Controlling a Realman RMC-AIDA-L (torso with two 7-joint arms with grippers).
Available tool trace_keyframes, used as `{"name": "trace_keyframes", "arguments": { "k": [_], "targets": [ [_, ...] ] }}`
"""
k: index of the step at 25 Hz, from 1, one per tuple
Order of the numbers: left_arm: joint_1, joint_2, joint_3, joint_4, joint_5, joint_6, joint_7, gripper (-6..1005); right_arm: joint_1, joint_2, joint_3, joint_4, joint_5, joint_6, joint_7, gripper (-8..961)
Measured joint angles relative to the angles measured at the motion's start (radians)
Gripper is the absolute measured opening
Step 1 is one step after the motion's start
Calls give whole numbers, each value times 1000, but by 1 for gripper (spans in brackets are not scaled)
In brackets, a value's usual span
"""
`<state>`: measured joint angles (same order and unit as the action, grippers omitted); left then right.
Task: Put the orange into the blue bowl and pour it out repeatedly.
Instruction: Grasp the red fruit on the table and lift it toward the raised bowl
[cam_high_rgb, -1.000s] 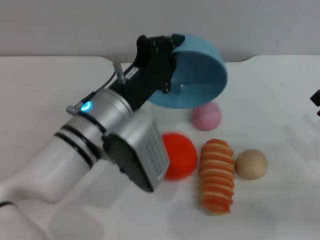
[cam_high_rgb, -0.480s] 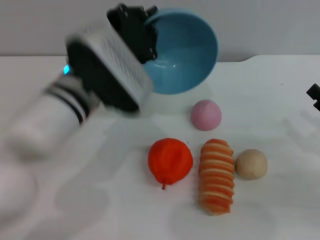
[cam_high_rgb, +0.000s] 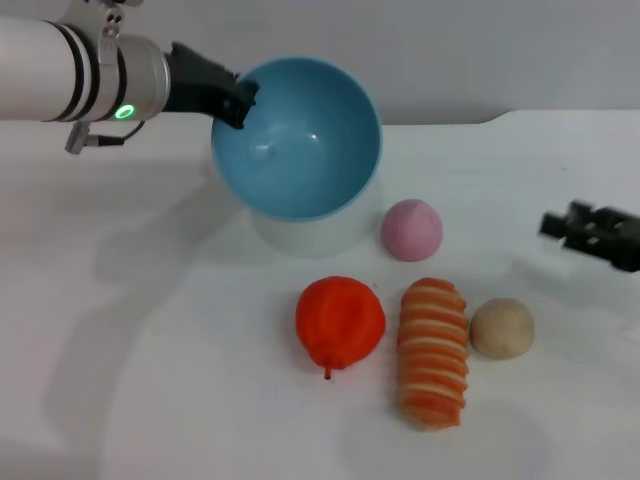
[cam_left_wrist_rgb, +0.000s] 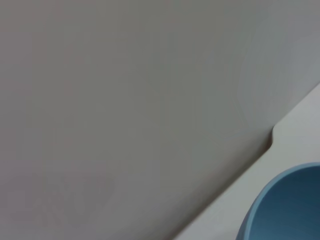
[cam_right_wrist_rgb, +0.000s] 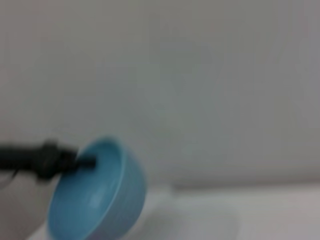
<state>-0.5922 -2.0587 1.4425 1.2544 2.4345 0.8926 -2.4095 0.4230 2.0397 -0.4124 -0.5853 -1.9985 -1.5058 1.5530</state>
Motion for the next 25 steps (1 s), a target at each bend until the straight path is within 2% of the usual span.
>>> {"name": "trace_keyframes", "arguments": {
  "k": [4,8,9,16,25],
  "targets": [
    [-8,-3,-5,-7,29,19,-50,-1,96,2,-97,-33,-185,-19,147,732],
    [-6,-6,27,-10,22,-13,-52,-1,176,26,-229,-21,-233,-5,174,731],
    [-6,-7,43,-10,22,-24,-53,-1,222,31,-289,19,-235,24,178,731],
    [-9,-8,64,-11,21,-39,-55,-1,305,36,-341,184,-173,163,144,732],
    [-7,-8,84,-13,17,-61,-57,-1,366,45,-382,377,-56,333,71,731]
  ]
}}
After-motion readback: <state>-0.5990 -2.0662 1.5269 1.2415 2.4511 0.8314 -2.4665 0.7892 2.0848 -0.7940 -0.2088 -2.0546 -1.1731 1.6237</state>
